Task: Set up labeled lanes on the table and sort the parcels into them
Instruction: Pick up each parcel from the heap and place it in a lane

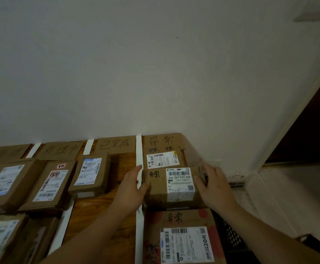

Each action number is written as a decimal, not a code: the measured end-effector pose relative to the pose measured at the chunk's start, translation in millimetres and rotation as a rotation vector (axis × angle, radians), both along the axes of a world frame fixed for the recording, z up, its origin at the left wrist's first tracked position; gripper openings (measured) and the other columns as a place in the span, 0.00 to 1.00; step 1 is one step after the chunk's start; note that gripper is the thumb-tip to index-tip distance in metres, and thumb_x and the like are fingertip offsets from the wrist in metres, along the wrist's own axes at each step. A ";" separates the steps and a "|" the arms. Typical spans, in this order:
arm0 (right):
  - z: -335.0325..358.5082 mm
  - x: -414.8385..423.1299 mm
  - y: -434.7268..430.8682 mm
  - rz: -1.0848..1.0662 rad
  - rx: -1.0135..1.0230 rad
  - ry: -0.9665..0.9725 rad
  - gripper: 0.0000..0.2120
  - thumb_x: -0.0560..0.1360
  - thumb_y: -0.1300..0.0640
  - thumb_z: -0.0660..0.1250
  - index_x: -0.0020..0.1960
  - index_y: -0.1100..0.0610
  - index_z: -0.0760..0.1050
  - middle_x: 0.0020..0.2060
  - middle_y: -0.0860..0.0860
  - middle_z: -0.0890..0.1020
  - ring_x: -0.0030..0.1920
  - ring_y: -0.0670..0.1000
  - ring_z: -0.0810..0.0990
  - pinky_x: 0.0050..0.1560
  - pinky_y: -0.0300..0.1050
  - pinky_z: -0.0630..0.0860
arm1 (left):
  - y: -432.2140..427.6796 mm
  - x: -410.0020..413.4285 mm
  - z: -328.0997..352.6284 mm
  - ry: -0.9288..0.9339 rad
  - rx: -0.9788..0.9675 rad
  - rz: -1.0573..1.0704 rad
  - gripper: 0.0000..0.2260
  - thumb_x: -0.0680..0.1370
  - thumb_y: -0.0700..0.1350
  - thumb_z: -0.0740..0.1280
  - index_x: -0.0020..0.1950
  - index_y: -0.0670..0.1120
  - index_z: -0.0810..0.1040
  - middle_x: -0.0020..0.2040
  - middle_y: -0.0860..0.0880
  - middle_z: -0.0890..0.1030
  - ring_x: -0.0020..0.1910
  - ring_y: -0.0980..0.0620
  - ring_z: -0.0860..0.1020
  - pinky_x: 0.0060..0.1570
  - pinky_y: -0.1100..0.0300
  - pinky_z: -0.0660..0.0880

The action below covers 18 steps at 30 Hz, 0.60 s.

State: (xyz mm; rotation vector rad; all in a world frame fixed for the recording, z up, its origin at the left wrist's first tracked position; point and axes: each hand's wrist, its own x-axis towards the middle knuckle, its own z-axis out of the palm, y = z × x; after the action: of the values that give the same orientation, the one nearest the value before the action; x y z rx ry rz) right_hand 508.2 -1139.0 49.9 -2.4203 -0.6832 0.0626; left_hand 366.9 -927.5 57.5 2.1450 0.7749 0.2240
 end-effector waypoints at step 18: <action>72.6 -90.0 164.2 0.508 -0.195 -0.342 0.20 0.77 0.39 0.57 0.59 0.50 0.75 0.55 0.51 0.74 0.60 0.53 0.69 0.58 0.47 0.67 | 119.6 -137.1 64.5 0.115 0.364 -0.115 0.24 0.79 0.54 0.61 0.74 0.51 0.63 0.76 0.51 0.59 0.74 0.53 0.56 0.72 0.61 0.51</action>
State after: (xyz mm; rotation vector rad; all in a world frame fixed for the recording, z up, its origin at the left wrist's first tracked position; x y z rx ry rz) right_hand 418.2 -974.8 122.5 -2.3993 -1.4983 -0.0851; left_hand 229.8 -807.9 122.0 2.5575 0.7149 0.1936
